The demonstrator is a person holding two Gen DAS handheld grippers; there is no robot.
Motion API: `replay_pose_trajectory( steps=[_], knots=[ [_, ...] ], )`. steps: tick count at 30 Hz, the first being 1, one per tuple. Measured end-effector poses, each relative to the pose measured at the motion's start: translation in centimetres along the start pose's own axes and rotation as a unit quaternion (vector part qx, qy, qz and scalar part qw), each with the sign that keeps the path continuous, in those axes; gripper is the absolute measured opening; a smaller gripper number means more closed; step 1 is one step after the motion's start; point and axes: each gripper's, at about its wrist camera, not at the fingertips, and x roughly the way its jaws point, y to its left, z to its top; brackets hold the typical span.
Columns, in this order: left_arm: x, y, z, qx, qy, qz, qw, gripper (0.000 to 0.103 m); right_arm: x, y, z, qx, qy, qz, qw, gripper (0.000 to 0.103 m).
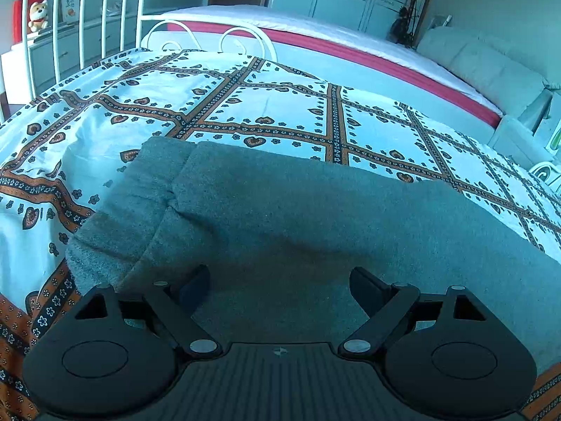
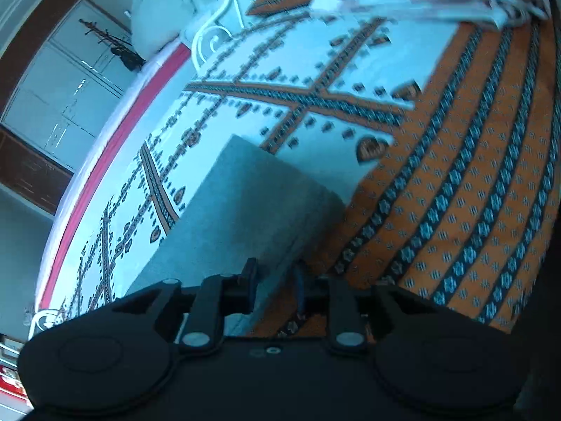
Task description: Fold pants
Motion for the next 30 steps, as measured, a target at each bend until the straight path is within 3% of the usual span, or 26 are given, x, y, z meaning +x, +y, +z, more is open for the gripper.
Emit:
replay_pose_trajectory(
  steps=[4,8,10,12,14,15,16,19,21,22,23,24,26,28,30],
  knots=[
    [0.0,0.0,0.0,0.000,0.001,0.001,1.0000,0.087,-1.9,2.1,-0.2,-0.054,-0.048,0.014,0.997,0.000],
    [0.1,0.0,0.0,0.001,0.001,-0.001,1.0000,0.087,-3.4,2.7,-0.2,-0.059,-0.107,0.072,0.990,0.000],
    [0.1,0.1,0.0,0.000,0.002,-0.002,1.0000,0.087,-1.8,1.8,0.2,-0.046,-0.079,0.033,0.995,0.000],
    [0.1,0.1,0.0,-0.003,0.002,-0.002,1.0000,0.087,0.9,-0.3,0.5,0.002,0.004,-0.014,1.000,0.000],
    [0.0,0.1,-0.1,-0.004,0.001,-0.003,1.0000,0.087,0.2,-1.8,0.6,0.053,-0.012,0.023,0.998,0.006],
    [0.1,0.1,-0.1,-0.003,0.002,-0.004,1.0000,0.087,-0.5,-1.9,0.8,0.055,-0.025,0.024,0.998,0.018],
    [0.1,0.1,-0.1,-0.002,0.002,-0.004,1.0000,0.087,-0.9,-2.2,1.1,0.056,-0.035,0.018,0.998,0.020],
    [0.1,0.0,0.0,0.005,0.004,-0.005,1.0000,0.087,0.2,-3.4,1.4,0.092,-0.002,0.030,0.995,0.026],
    [-0.3,-0.3,0.2,0.011,0.004,-0.008,0.9999,0.087,1.3,-3.3,1.5,0.084,0.002,0.039,0.996,0.029],
    [-0.7,-0.6,0.3,0.015,0.001,-0.014,0.9998,0.087,1.7,-2.9,1.6,0.067,0.006,0.033,0.997,0.028],
    [-1.1,-0.9,0.2,0.022,-0.001,-0.022,0.9995,0.087,1.9,-2.4,1.8,0.048,0.009,0.024,0.998,0.011],
    [-1.3,-1.4,0.1,0.029,0.002,-0.031,0.9991,0.087,2.1,-1.8,2.0,0.027,0.015,0.023,0.999,0.003],
    [-1.4,-2.6,-0.7,0.060,0.022,-0.035,0.9973,0.087,1.6,-1.1,2.1,0.003,0.006,0.041,0.999,0.001],
    [-0.3,-3.6,-2.0,0.115,0.055,0.031,0.9913,0.087,-0.3,-0.2,2.3,-0.020,-0.024,0.073,0.997,0.001],
    [-0.4,-2.6,-2.5,0.120,0.049,0.036,0.9909,0.090,-2.0,0.4,2.2,-0.044,-0.054,0.100,0.992,0.000]
  ],
)
